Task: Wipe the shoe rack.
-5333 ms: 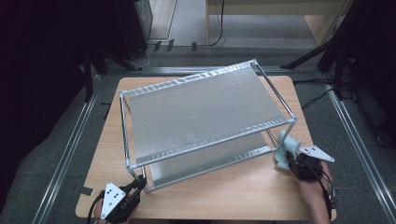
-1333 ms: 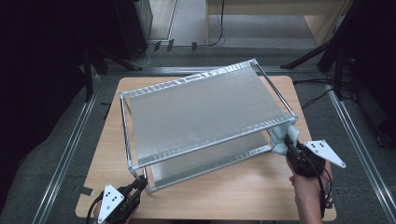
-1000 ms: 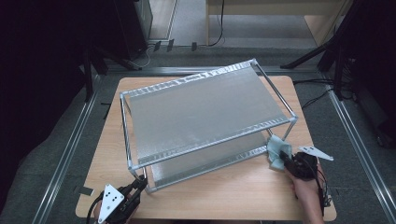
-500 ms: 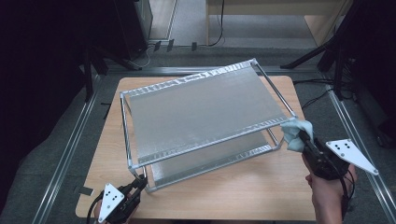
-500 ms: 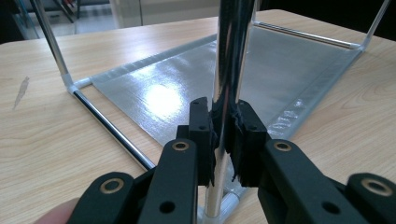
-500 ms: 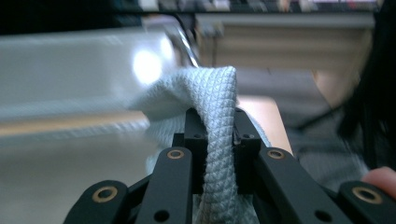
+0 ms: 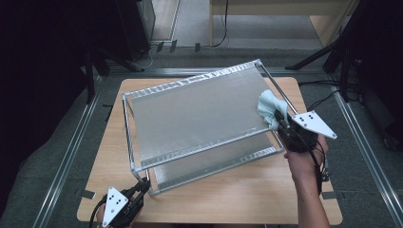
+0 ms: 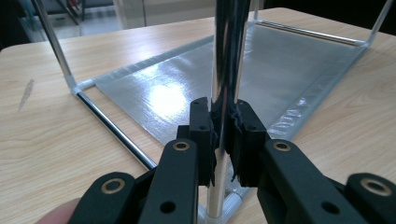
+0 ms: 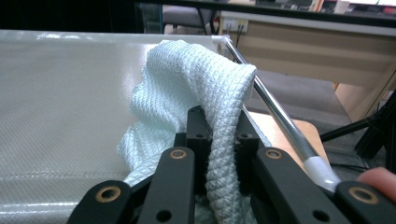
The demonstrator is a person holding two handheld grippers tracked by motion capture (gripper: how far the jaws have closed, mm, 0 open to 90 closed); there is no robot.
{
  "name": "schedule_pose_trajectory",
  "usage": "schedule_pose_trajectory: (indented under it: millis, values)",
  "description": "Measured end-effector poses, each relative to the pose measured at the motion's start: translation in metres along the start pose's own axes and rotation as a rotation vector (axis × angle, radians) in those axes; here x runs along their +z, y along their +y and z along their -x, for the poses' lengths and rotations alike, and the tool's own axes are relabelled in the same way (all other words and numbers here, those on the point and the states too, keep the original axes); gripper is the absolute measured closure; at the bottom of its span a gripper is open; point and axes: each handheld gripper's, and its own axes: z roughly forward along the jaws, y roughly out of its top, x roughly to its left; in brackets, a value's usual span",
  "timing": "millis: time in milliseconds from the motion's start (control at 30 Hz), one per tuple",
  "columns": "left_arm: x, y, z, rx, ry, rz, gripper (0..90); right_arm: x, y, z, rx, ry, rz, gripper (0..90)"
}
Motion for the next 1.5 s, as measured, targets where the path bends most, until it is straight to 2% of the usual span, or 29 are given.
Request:
schedule_pose_trajectory:
  millis: [133,167,200,300,333,367,433,467,500,567,600,633,767,867,967,1000,1033,1067,1100,1167,1233,1367,1400,1433,1467,1500]
  values:
    - [0.000,0.001,0.001,-0.006,-0.012,-0.005,81.2,-0.002,-0.001,-0.003,0.024,0.024,0.007,82.7]
    - [0.001,0.002,0.005,0.006,-0.038,-0.010,81.3,-0.003,-0.002,-0.009,0.021,0.043,0.008,82.8]
    - [0.001,0.002,0.005,0.006,-0.038,-0.010,81.2,-0.003,-0.002,-0.009,0.021,0.043,0.008,82.8]
    - [0.006,0.004,0.020,0.034,-0.050,-0.017,81.3,-0.004,-0.002,-0.029,0.000,0.084,0.010,82.8]
    - [0.006,0.004,0.020,0.034,-0.050,-0.017,81.3,-0.004,-0.002,-0.029,0.000,0.084,0.010,82.8]
    - [0.009,0.006,0.027,0.042,-0.060,-0.018,81.3,-0.005,-0.002,-0.042,-0.014,0.115,0.007,82.9]
    - [0.012,0.008,0.033,0.045,-0.074,-0.024,81.4,-0.006,-0.001,-0.057,-0.022,0.154,0.004,82.9]
    - [0.012,0.008,0.033,0.045,-0.074,-0.024,81.5,-0.006,-0.001,-0.057,-0.022,0.154,0.004,82.9]
    - [0.014,0.010,0.041,0.061,-0.070,-0.031,81.6,-0.009,-0.003,-0.074,-0.025,0.195,0.012,83.0]
    - [0.017,0.013,0.047,0.056,-0.071,-0.049,81.7,-0.012,-0.005,-0.090,-0.042,0.222,0.022,83.0]
    - [0.017,0.013,0.047,0.056,-0.071,-0.049,81.7,-0.012,-0.005,-0.090,-0.042,0.222,0.022,83.0]
    - [0.020,0.015,0.051,0.053,-0.078,-0.057,81.7,-0.016,-0.005,-0.107,-0.062,0.263,0.025,83.3]
    - [0.024,0.014,0.062,0.050,-0.104,-0.043,81.7,-0.021,-0.006,-0.137,-0.092,0.346,0.021,83.7]
    - [0.025,0.012,0.070,0.049,-0.134,-0.026,81.7,-0.025,-0.006,-0.161,-0.104,0.433,0.004,83.9]
    - [0.024,0.011,0.072,0.048,-0.140,-0.020,81.6,-0.030,-0.007,-0.183,-0.136,0.497,0.002,83.9]
    - [0.024,0.011,0.072,0.048,-0.140,-0.020,81.6,-0.030,-0.007,-0.183,-0.136,0.497,0.002,83.9]
    - [0.024,0.010,0.071,0.034,-0.149,-0.016,81.6,-0.033,-0.007,-0.193,-0.135,0.543,0.001,83.8]
    - [0.023,0.009,0.071,0.035,-0.143,-0.012,81.6,-0.034,-0.007,-0.196,-0.136,0.554,-0.002,83.7]
    - [0.023,0.009,0.071,0.035,-0.143,-0.012,81.6,-0.035,-0.007,-0.199,-0.143,0.544,-0.006,83.6]
    - [0.022,0.008,0.070,0.032,-0.144,-0.006,81.6,-0.035,-0.006,-0.200,-0.158,0.535,-0.006,83.6]
    - [0.022,0.008,0.069,0.026,-0.147,-0.005,81.5,-0.035,-0.004,-0.195,-0.178,0.523,-0.008,83.4]
    - [0.017,0.005,0.060,0.011,-0.131,0.000,81.4,-0.028,-0.003,-0.158,-0.139,0.416,-0.015,83.4]
    - [0.017,0.005,0.060,0.011,-0.131,0.000,81.4,-0.028,-0.003,-0.158,-0.139,0.416,-0.015,83.4]
    - [0.015,0.004,0.056,0.010,-0.120,0.003,81.4,-0.026,-0.002,-0.146,-0.116,0.394,-0.019,83.2]
    - [0.014,0.003,0.049,0.000,-0.114,0.004,81.3,-0.023,-0.002,-0.119,-0.078,0.334,-0.023,82.8]
    - [0.012,0.003,0.045,-0.001,-0.104,0.006,81.2,-0.022,-0.002,-0.110,-0.067,0.309,-0.022,82.7]
